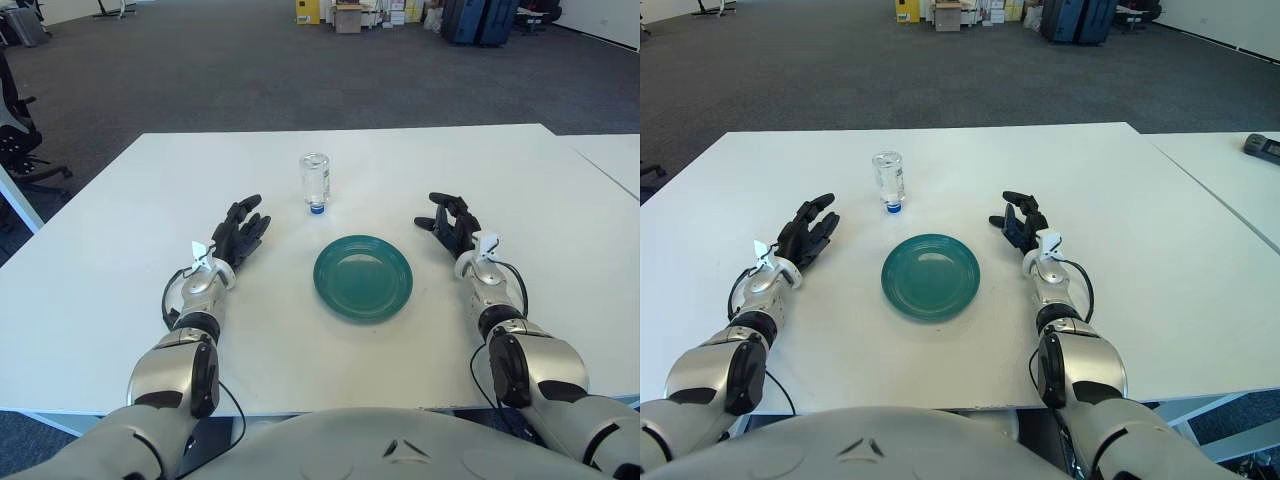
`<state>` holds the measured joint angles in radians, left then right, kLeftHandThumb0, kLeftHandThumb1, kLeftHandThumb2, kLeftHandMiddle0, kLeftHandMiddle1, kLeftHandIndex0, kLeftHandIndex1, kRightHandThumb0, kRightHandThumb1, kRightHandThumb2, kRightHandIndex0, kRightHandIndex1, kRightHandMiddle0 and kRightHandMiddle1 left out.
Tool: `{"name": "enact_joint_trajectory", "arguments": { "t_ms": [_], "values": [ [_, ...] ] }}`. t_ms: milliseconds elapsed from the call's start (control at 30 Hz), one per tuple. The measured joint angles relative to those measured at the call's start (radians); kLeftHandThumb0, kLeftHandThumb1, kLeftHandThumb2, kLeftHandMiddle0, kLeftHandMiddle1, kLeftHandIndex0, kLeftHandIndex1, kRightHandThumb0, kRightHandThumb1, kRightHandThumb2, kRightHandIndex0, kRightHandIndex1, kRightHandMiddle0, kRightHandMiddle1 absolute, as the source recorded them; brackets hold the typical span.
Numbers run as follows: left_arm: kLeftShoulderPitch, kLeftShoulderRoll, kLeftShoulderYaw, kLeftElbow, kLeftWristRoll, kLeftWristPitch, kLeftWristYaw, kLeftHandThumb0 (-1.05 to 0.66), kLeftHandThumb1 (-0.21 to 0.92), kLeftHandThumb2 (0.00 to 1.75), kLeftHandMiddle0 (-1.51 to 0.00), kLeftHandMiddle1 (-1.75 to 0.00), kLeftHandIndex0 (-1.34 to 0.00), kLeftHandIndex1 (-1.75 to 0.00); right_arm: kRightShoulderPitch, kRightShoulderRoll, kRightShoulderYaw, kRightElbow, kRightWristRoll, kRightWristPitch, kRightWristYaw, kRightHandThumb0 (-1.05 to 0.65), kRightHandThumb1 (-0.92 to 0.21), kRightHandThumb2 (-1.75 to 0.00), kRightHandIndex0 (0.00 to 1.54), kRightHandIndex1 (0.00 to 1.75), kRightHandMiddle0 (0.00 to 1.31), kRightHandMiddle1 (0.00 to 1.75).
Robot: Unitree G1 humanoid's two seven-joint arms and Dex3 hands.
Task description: Put the bottle into the plate.
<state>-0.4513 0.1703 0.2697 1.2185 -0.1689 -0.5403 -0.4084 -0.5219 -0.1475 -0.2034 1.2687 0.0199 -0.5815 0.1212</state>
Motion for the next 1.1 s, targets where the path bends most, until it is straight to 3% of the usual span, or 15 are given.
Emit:
{"name": "enact_joint_trajectory", "arguments": {
  "t_ms": [200,400,633,800,1100],
  "values": [
    [-0.001,0.008,-0.008,0.0,0.02,-0.001,0.032,-0.69,0.86,0.13,-0.42,-0.05,0.0,-0.83,-0.002,0.008,0.004,0.0,-0.001,0.0,-0.013,-0.74,-0.92,-0.88,0.6,0.57,0.06,0.93],
    [-0.001,0.038,-0.058,-0.005,0.083,-0.003,0.082,-0.83,0.86,0.12,-0.24,-0.01,0.0,-0.54,-0.003,0.018,0.011,-0.001,-0.002,-0.002,-0.023,-0.72,-0.92,-0.89,0.59,0.56,0.06,0.93],
    [-0.012,0.082,-0.118,-0.031,0.159,0.035,0.139,-0.9,0.88,0.09,-0.12,0.0,0.0,-0.35,-0.003,0.024,0.015,-0.001,-0.003,-0.008,-0.031,-0.71,-0.92,-0.88,0.6,0.57,0.07,0.94],
    [-0.055,0.093,-0.145,-0.041,0.191,0.101,0.173,-0.91,0.88,0.08,-0.09,0.0,0.0,-0.33,-0.002,0.034,0.017,-0.002,-0.003,-0.012,-0.037,-0.69,-0.92,-0.87,0.62,0.57,0.08,0.95],
    [-0.143,0.098,-0.177,-0.06,0.224,0.122,0.209,-0.96,0.9,0.06,-0.07,0.0,0.0,-0.36,-0.005,0.051,0.026,-0.006,-0.004,-0.019,-0.046,-0.67,-0.92,-0.87,0.62,0.59,0.11,0.96]
  ]
}}
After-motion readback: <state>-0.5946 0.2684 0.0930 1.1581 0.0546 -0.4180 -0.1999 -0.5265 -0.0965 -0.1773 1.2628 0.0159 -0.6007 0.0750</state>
